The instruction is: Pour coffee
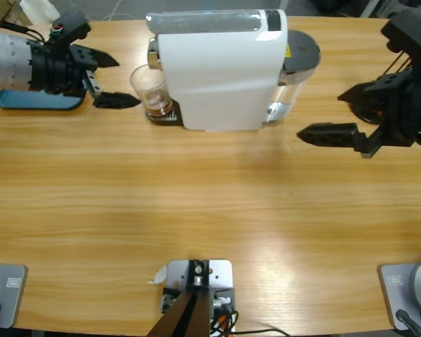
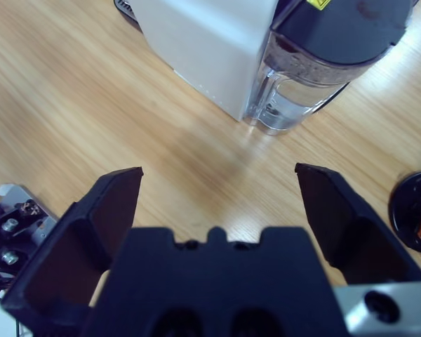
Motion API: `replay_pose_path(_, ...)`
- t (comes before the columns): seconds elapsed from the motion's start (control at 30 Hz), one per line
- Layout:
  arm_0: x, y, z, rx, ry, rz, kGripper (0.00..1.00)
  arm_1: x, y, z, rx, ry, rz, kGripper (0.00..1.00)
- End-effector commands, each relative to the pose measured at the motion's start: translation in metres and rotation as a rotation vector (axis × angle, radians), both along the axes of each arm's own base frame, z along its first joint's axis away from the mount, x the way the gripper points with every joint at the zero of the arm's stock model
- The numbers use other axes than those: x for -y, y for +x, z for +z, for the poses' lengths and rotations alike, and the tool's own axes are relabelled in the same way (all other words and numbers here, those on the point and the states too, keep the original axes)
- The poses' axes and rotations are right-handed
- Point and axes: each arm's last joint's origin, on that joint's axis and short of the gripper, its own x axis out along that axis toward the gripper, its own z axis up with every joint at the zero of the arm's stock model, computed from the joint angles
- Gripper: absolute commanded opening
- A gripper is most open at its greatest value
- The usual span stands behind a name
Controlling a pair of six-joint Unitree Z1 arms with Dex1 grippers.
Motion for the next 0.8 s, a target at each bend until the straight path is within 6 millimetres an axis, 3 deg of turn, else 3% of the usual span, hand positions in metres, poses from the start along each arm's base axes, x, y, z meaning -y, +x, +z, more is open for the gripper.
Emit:
replay_pose_path(0.03,0.011,0.023,-0.024,-0.063,0.014,-0.034,1.0,-0.011,0.007,-0.015,-0.041,-0.038,0.028,0.982)
replay_pose_path(0.53,0.031,0.055,-0.044,-0.083,0.041,-0.04,1.0,-0.016,0.01,-0.013,-0.047,-0.026,0.052,0.982)
replay_pose_path(0.8,0.034,0.061,-0.052,-0.103,0.049,-0.037,0.977,-0.021,0.013,-0.017,-0.061,-0.032,0.059,0.982)
